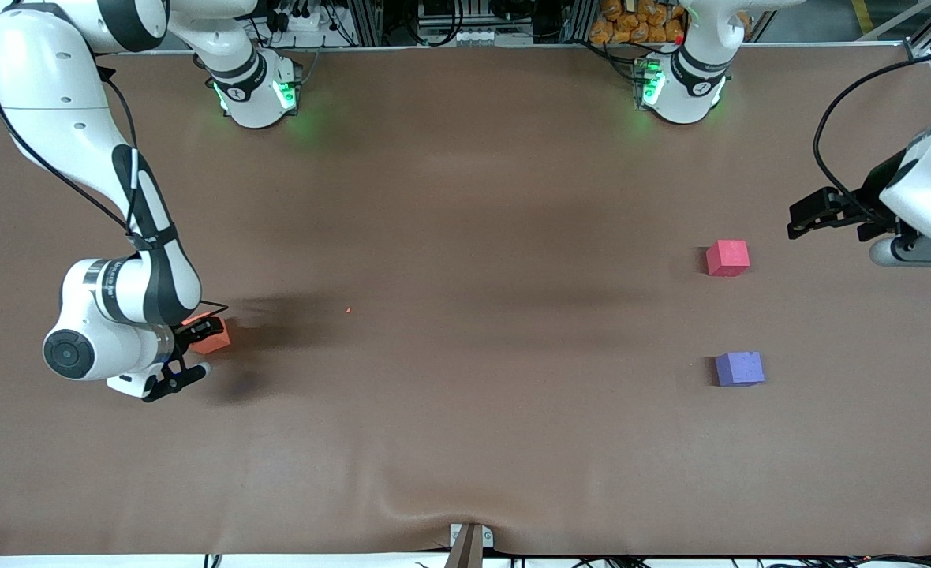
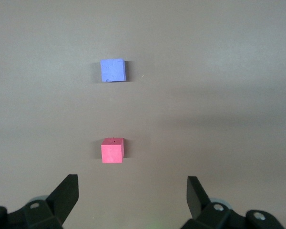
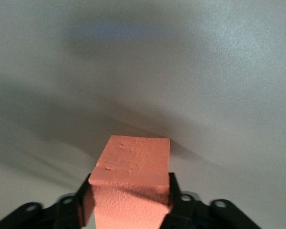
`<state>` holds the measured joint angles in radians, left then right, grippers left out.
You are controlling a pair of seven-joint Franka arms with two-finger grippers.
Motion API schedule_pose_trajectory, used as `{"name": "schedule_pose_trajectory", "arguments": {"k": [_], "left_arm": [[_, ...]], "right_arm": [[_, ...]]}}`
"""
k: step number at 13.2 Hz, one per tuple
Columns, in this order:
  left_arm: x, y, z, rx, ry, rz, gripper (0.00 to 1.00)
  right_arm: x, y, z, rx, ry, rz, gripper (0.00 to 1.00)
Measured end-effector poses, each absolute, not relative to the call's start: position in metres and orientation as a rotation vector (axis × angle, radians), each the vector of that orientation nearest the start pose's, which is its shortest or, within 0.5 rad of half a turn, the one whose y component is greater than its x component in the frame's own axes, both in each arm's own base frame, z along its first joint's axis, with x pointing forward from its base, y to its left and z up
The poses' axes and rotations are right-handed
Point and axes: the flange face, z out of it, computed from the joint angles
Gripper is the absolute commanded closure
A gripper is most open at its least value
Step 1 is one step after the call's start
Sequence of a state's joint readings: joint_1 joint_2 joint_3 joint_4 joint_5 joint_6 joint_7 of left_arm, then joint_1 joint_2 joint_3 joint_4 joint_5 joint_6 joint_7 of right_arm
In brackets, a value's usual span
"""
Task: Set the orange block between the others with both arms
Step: 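Close the right gripper on the orange cube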
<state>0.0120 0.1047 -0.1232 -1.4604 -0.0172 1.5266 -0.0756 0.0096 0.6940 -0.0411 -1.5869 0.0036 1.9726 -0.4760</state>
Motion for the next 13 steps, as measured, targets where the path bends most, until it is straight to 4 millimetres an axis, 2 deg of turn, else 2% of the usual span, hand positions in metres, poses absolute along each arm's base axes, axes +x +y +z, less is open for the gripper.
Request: {"name": "schedule_pose_trajectory", "arguments": {"k": [2, 3, 5, 7, 10, 13], "left_arm": [[0.572, -0.062, 0.624, -3.166, 0.055, 0.043, 0.00], [0.569, -0.061, 0.629, -3.165, 0.054, 0.041, 0.00], [0.564, -0.061, 0.637, -3.164, 0.054, 0.024, 0.00], [0.559, -0.061, 0.641, -3.163, 0.042, 0.014, 0.00], [0.553, -0.062, 0.640, -3.161, -0.009, 0.003, 0.00], [0.552, -0.063, 0.636, -3.160, -0.012, 0.002, 0.00]], "right_arm": [[0.662, -0.018, 0.208, -2.974, -0.689, 0.465, 0.50], [0.663, -0.018, 0.209, -2.975, -0.689, 0.458, 0.54], [0.671, -0.016, 0.218, -2.987, -0.696, 0.416, 0.54], [0.686, 0.000, 0.241, -2.994, -0.733, 0.335, 0.68], [0.696, 0.063, 0.267, -2.990, -0.712, 0.244, 0.68], [0.689, 0.133, 0.273, -3.001, -0.545, 0.235, 0.68]]}}
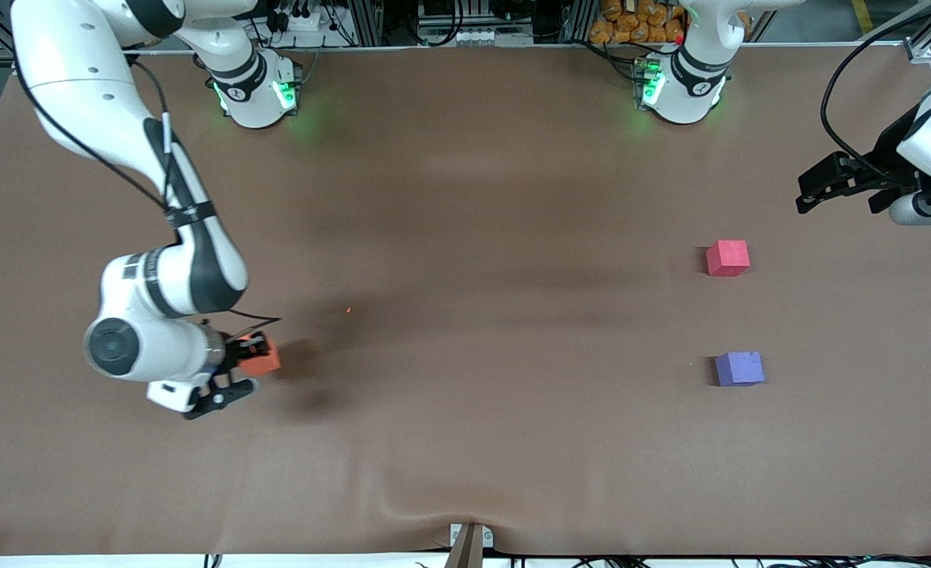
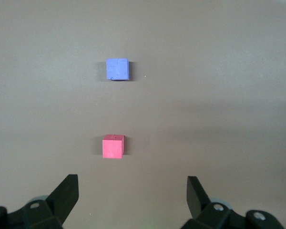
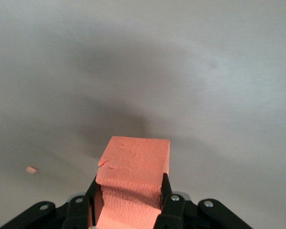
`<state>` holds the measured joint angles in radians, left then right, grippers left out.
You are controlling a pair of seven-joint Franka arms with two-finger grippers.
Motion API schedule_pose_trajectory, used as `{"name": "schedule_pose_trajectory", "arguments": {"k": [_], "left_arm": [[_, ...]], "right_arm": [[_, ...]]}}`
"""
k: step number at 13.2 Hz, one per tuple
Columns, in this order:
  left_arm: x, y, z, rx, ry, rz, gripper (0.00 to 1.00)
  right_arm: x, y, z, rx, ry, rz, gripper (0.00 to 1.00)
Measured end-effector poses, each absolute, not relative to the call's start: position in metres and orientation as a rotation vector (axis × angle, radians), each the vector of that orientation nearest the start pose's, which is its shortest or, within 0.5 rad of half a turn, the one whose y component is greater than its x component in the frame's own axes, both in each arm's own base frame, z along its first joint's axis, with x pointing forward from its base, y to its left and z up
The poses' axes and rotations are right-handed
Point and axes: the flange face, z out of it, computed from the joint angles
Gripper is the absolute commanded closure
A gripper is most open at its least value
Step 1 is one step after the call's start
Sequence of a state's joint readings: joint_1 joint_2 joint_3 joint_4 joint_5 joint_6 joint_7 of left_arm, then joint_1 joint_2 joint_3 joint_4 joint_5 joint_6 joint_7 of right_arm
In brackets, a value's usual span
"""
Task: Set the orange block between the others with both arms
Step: 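Carry the orange cube toward table middle while the left gripper reaches inward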
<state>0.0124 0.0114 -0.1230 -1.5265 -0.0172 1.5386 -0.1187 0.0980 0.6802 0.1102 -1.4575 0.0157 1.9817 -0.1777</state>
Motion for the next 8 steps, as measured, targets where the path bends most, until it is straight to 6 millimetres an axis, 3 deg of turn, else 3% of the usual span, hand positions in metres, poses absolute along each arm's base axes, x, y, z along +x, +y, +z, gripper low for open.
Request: {"name": "schedule_pose_trajectory", "arguments": {"k": [6, 8], "left_arm": [[0.552, -0.063, 0.633, -3.159, -0.010, 0.013, 0.00], [0.549, -0.071, 0.631, -3.157, 0.012, 0.039, 0.00]], "right_arm": [[0.638, 0.294, 0.274, -2.990, -0.178, 0.302, 0.68], [0.623, 0.334, 0.271, -2.914, -0.128, 0.316, 0.67]]}}
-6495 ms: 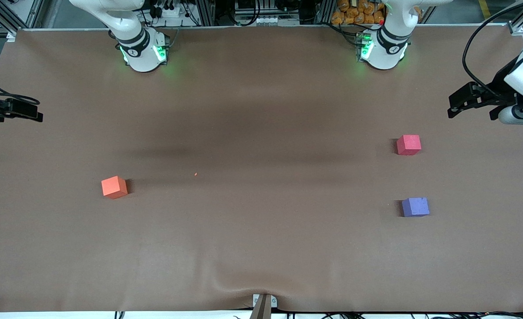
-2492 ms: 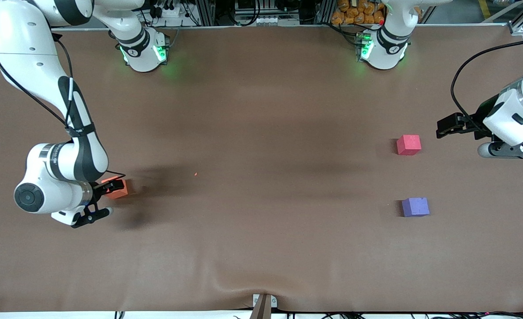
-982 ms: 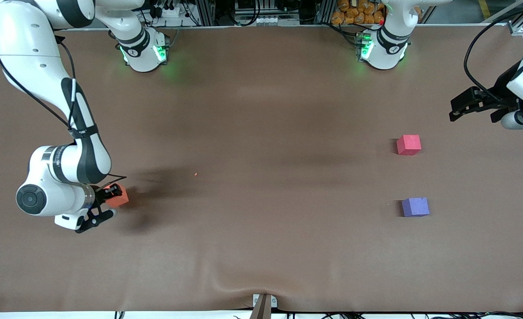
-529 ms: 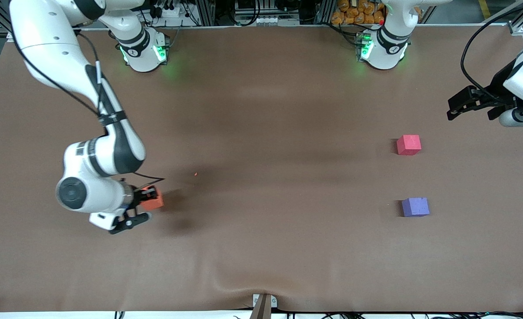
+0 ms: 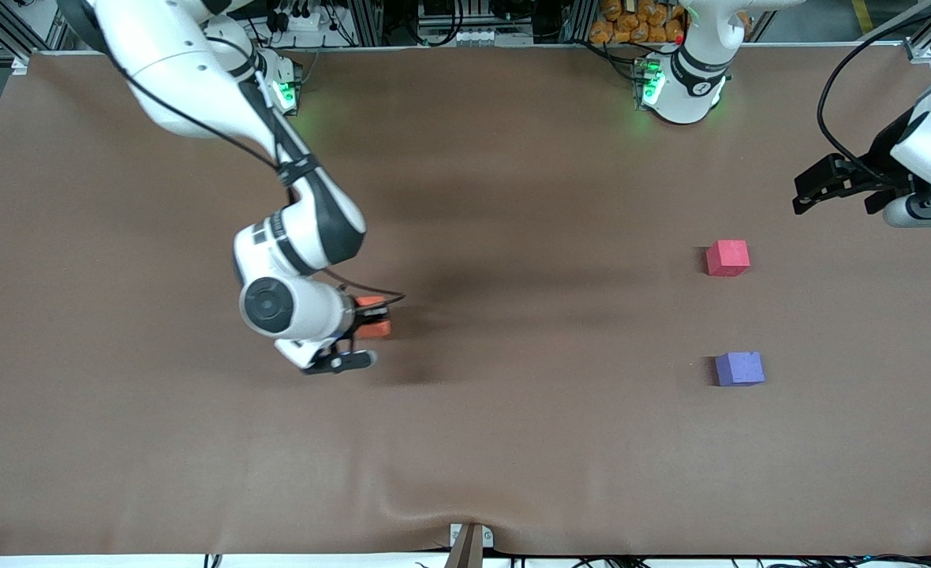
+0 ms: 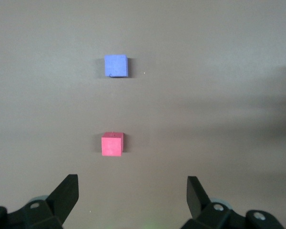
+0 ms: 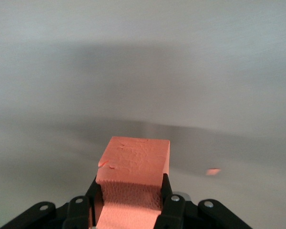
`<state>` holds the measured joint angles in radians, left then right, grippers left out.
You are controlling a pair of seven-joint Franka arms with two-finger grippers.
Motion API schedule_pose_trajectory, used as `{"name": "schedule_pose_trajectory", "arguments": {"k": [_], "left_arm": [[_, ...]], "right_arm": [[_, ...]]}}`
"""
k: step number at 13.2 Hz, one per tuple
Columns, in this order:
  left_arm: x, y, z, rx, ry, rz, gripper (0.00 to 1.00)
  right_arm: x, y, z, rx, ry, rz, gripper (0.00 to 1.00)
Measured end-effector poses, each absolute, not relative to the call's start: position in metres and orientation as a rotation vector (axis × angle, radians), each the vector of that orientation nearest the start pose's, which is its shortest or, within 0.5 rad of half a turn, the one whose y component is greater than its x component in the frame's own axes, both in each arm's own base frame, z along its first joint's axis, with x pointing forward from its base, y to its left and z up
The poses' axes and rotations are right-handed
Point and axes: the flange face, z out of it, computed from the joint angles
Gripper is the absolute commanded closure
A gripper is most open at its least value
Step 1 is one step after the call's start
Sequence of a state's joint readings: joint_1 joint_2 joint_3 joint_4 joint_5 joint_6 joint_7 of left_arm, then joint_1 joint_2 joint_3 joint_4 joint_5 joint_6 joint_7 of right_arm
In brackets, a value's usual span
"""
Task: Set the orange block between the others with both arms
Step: 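Carry the orange cube toward table middle while the left gripper reaches inward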
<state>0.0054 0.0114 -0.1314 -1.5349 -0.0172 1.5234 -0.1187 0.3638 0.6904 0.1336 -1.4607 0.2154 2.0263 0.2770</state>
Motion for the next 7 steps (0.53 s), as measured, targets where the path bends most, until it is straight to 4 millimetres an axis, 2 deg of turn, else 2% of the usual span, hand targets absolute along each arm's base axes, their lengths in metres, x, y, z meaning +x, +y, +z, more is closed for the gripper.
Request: {"name": "schedule_pose_trajectory", "arguments": {"k": [4, 7], "left_arm": [[0.537, -0.119, 0.625, -3.146, 0.131, 0.096, 0.00], [0.535, -0.136, 0.613, -3.202, 0.160, 0.170, 0.00]], "right_arm": [[0.602, 0.371, 0.249, -2.895, -0.102, 0.354, 0.67], [0.586, 0.398, 0.228, -2.905, -0.074, 0.357, 0.66]]}}
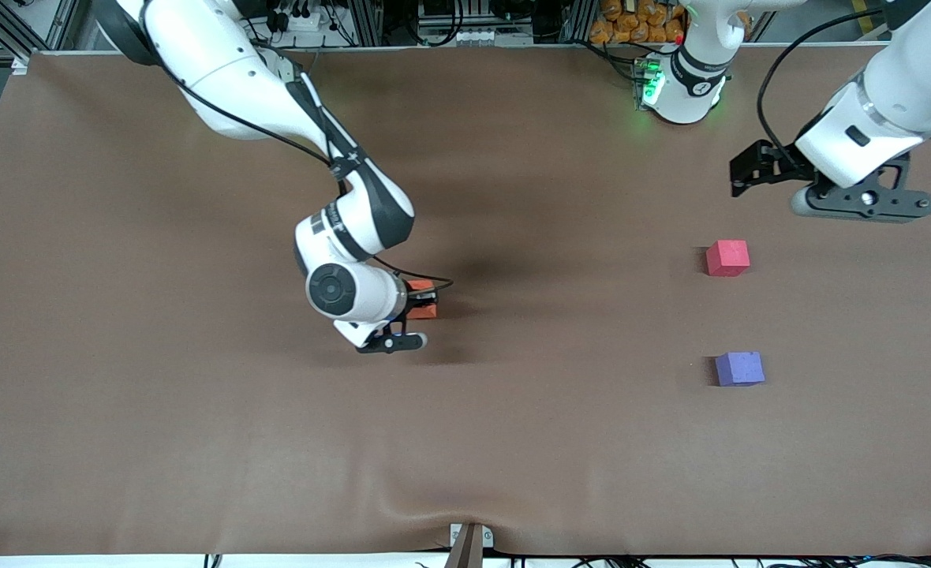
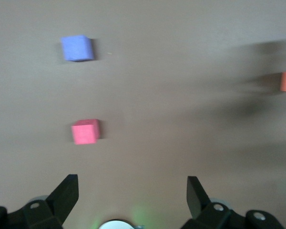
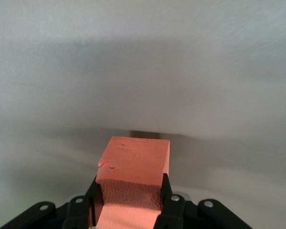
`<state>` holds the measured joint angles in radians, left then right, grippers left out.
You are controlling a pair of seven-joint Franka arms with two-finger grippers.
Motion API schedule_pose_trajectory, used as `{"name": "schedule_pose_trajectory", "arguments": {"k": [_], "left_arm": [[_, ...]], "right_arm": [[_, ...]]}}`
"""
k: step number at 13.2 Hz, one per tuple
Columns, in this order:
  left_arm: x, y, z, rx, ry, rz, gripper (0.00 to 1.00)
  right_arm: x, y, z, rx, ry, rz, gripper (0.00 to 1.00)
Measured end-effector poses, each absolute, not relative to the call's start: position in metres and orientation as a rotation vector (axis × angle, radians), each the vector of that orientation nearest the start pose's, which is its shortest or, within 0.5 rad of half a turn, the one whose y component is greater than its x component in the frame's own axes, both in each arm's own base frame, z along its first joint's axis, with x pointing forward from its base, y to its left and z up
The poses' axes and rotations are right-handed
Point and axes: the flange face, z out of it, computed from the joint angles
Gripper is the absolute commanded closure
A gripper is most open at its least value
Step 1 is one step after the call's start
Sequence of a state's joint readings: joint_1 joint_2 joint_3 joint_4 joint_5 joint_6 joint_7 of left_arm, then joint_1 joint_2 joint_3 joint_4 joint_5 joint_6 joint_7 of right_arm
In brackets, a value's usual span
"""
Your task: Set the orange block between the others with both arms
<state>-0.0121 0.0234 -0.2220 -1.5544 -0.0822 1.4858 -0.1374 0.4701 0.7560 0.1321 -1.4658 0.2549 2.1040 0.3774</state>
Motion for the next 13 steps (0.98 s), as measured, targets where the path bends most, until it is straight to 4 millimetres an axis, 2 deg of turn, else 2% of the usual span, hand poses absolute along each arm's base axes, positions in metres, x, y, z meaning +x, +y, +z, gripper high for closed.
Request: {"name": "schedule_pose_trajectory", "arguments": {"k": [3, 7, 8, 9, 11, 13], "left_arm": [[0.550, -0.137, 0.576, -3.209, 0.157, 0.291, 0.00], [0.582, -0.120, 0.513, -3.201, 0.108, 0.446, 0.00], [0.591, -0.114, 0.500, -3.205, 0.124, 0.471, 0.00], [0.597, -0.114, 0.492, -3.211, 0.151, 0.478, 0.00], [0.608, -0.136, 0.483, -3.229, 0.209, 0.406, 0.00], [0.618, -0.170, 0.469, -3.250, 0.226, 0.311, 0.00]], "right_arm": [[0.570, 0.419, 0.214, -2.918, -0.048, 0.385, 0.59], [0.569, 0.422, 0.212, -2.920, -0.035, 0.382, 0.51], [0.569, 0.422, 0.212, -2.921, -0.034, 0.381, 0.37], [0.569, 0.422, 0.212, -2.921, -0.033, 0.381, 0.00], [0.570, 0.422, 0.212, -2.919, -0.029, 0.367, 0.00], [0.574, 0.420, 0.211, -2.918, -0.019, 0.344, 0.00]]}}
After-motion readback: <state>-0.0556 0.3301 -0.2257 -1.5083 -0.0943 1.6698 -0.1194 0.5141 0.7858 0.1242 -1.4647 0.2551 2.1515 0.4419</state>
